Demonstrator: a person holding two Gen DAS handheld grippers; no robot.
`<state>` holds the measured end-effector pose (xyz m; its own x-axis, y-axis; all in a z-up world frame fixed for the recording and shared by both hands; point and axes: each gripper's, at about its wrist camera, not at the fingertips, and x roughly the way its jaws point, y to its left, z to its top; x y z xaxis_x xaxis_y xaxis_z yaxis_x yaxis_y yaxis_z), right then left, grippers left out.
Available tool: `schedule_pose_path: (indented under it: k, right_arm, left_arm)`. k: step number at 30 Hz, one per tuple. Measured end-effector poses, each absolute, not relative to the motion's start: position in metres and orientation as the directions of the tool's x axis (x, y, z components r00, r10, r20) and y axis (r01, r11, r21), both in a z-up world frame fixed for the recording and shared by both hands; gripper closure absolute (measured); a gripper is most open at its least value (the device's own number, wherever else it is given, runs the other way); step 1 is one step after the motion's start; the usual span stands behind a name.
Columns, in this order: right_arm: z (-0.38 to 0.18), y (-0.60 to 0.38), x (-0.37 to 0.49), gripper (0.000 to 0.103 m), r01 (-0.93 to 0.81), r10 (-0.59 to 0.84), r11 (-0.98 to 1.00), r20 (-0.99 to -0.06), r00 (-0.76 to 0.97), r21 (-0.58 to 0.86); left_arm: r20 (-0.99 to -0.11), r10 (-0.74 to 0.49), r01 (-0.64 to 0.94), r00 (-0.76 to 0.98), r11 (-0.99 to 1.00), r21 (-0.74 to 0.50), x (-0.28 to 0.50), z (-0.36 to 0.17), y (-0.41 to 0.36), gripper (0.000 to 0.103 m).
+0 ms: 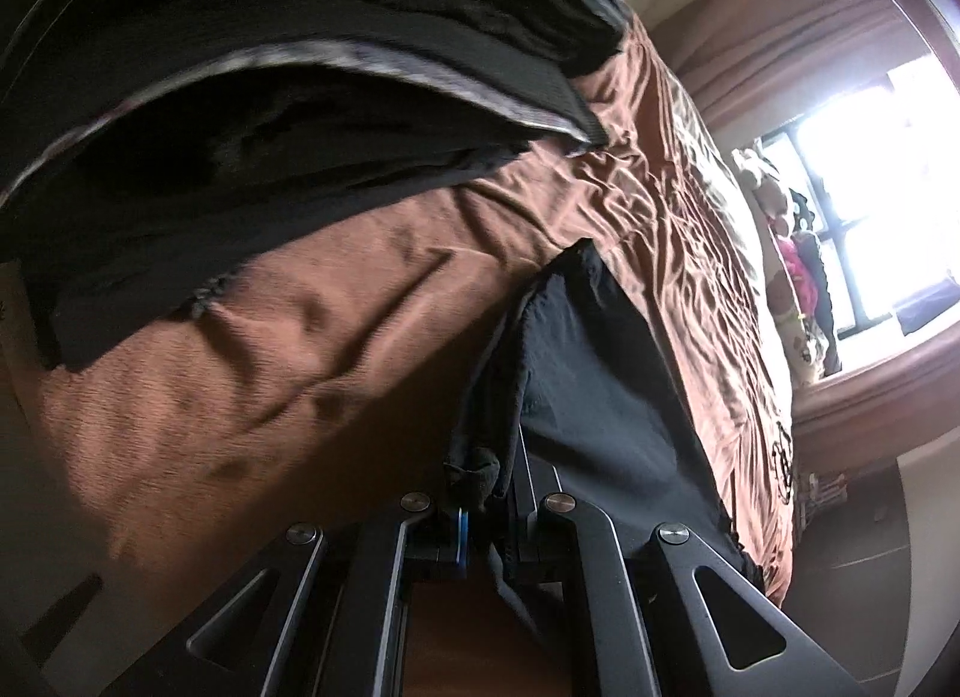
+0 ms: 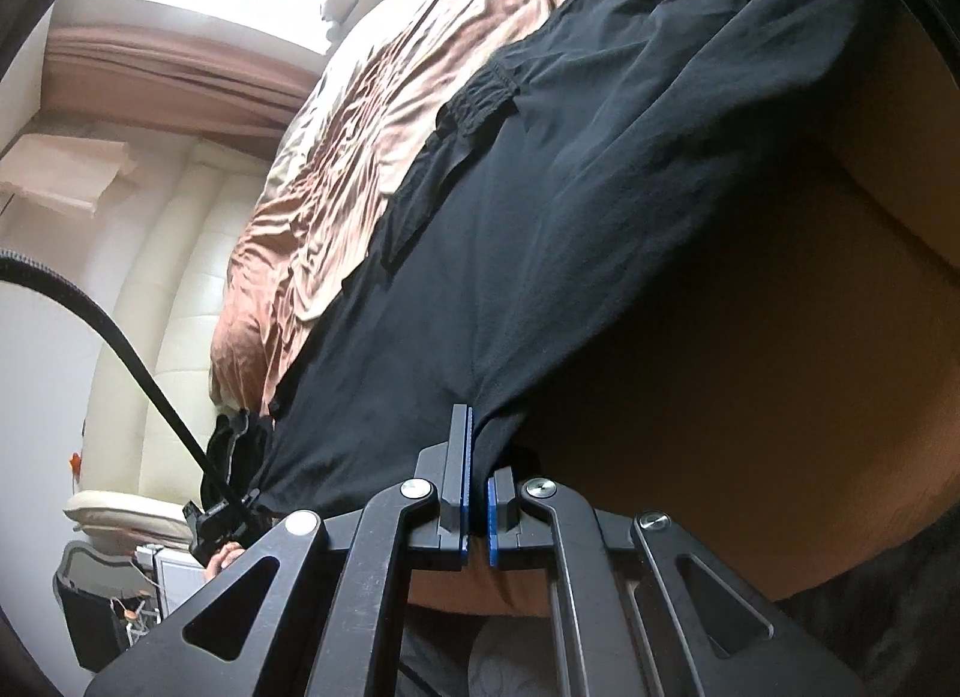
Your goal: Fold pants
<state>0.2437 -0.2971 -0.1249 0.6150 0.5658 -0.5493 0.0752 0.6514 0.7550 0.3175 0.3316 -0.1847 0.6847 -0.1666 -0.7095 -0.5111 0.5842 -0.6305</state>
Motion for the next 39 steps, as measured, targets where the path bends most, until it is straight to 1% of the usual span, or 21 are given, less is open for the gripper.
schedule_pose_path:
  k: [2,3,5,7,8,9,10,11,12,20,25,30,34,36,38,39]
  right_arm:
    - [-0.124,-0.295,0.247,0.102,0.073,0.558,0.67,-0.566,0.607,0.739]
    - [-0.124,-0.294,0.249,0.1,0.072,0.554,0.682,-0.578,0.599,0.728]
    - [-0.121,-0.288,0.253,0.098,0.052,0.553,0.706,-0.596,0.582,0.706]
    - [-0.119,-0.287,0.255,0.093,0.031,0.551,0.731,-0.616,0.563,0.682]
    - [-0.117,-0.288,0.256,0.09,0.01,0.563,0.73,-0.61,0.558,0.683]
    - [-0.116,-0.289,0.257,0.079,0.001,0.57,0.728,-0.606,0.555,0.686]
    - [-0.116,-0.291,0.257,0.066,-0.002,0.572,0.728,-0.606,0.553,0.686]
    - [-0.116,-0.294,0.256,0.06,-0.005,0.571,0.73,-0.605,0.554,0.684]
    - [-0.114,-0.298,0.255,0.053,-0.009,0.568,0.73,-0.6,0.564,0.683]
    - [-0.114,-0.345,0.249,0.053,0.026,0.518,0.733,-0.582,0.627,0.68]
    - [-0.115,-0.39,0.248,0.053,0.1,0.446,0.719,-0.567,0.693,0.688]
    - [-0.113,-0.427,0.252,0.053,0.174,0.35,0.71,-0.556,0.754,0.682]
    - [-0.115,-0.448,0.258,0.053,0.212,0.313,0.694,-0.554,0.772,0.688]
    - [-0.117,-0.455,0.261,0.053,0.225,0.305,0.683,-0.552,0.776,0.695]
    - [-0.12,-0.464,0.264,0.053,0.249,0.289,0.664,-0.55,0.784,0.705]
    - [-0.123,-0.472,0.267,0.053,0.258,0.285,0.656,-0.55,0.785,0.709]
  left_arm:
    - [-0.727,-0.169,-0.522,0.666,0.591,-0.615,0.316,-0.19,0.333,0.093]
    - [-0.741,-0.17,-0.533,0.65,0.593,-0.604,0.315,-0.193,0.333,0.092]
    - [-0.76,-0.158,-0.55,0.631,0.599,-0.582,0.311,-0.197,0.332,0.086]
    - [-0.764,-0.155,-0.549,0.626,0.608,-0.573,0.306,-0.199,0.33,0.083]
    - [-0.766,-0.158,-0.548,0.623,0.61,-0.572,0.304,-0.201,0.33,0.076]
    - [-0.768,-0.163,-0.549,0.62,0.61,-0.572,0.302,-0.202,0.328,0.071]
    - [-0.767,-0.164,-0.546,0.62,0.611,-0.572,0.299,-0.203,0.327,0.059]
    - [-0.765,-0.163,-0.543,0.623,0.613,-0.573,0.298,-0.203,0.325,0.054]
    - [-0.762,-0.163,-0.538,0.626,0.617,-0.574,0.297,-0.203,0.323,0.053]
    - [-0.774,-0.151,-0.561,0.614,0.607,-0.563,0.301,-0.209,0.31,0.051]
    - [-0.769,-0.113,-0.595,0.63,0.567,-0.57,0.299,-0.212,0.307,0.051]
    - [-0.787,-0.094,-0.582,0.609,0.622,-0.525,0.31,-0.209,0.288,0.051]
    - [-0.79,-0.081,-0.595,0.608,0.612,-0.521,0.312,-0.211,0.289,0.051]
    - [-0.79,-0.061,-0.606,0.61,0.606,-0.515,0.312,-0.212,0.291,0.054]
    - [-0.793,-0.044,-0.62,0.607,0.599,-0.507,0.314,-0.214,0.292,0.06]
    - [-0.793,-0.038,-0.624,0.608,0.595,-0.507,0.315,-0.214,0.293,0.06]
